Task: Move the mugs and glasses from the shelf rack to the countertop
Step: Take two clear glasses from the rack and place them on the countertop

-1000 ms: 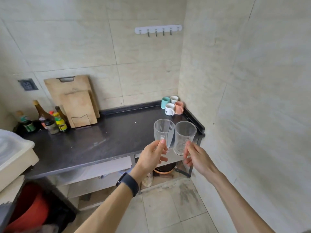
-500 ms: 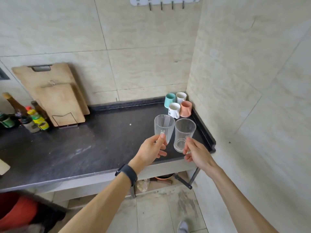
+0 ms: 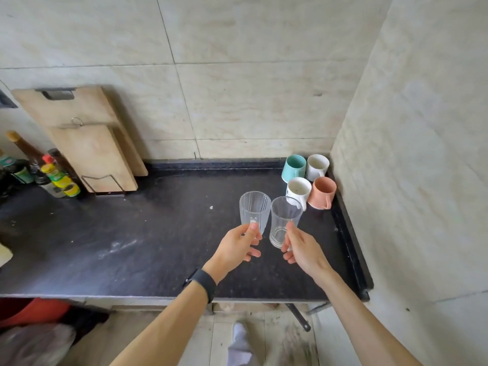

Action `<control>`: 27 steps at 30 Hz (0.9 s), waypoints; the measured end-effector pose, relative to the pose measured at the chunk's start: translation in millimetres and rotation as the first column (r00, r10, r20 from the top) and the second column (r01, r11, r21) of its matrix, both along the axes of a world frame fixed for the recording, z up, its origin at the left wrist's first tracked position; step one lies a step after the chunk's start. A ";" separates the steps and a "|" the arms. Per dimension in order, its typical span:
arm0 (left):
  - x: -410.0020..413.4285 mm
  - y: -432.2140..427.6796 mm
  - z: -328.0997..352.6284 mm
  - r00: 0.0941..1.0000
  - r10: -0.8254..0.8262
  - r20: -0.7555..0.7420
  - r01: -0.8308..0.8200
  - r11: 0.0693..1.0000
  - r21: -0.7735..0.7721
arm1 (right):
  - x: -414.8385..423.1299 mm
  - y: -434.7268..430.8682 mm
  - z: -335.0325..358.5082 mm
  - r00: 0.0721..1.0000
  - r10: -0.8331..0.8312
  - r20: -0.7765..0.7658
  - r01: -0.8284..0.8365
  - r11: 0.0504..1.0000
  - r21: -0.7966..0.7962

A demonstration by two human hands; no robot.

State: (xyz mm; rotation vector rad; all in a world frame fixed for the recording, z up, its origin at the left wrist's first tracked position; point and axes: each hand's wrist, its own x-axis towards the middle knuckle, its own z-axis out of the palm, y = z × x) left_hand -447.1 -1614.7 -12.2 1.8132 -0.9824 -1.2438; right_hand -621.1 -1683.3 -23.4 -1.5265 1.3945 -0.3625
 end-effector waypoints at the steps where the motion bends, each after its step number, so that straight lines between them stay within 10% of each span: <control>1: 4.4 -12.0 -6.1 1.000 -0.002 0.000 0.002 1.000 0.011 | 5.9 -12.9 -6.8 1.000 -0.001 -0.003 0.001 1.000 0.018; 12: 64.6 -135.9 -81.0 0.997 -0.073 0.027 0.067 0.984 0.164 | 79.0 -135.2 -84.9 0.994 -0.097 -0.048 0.105 0.970 0.218; 27: 116.6 -264.4 -159.7 0.991 -0.067 0.120 0.039 0.974 0.222 | 145.1 -246.9 -145.5 0.973 -0.202 0.115 0.191 0.976 0.102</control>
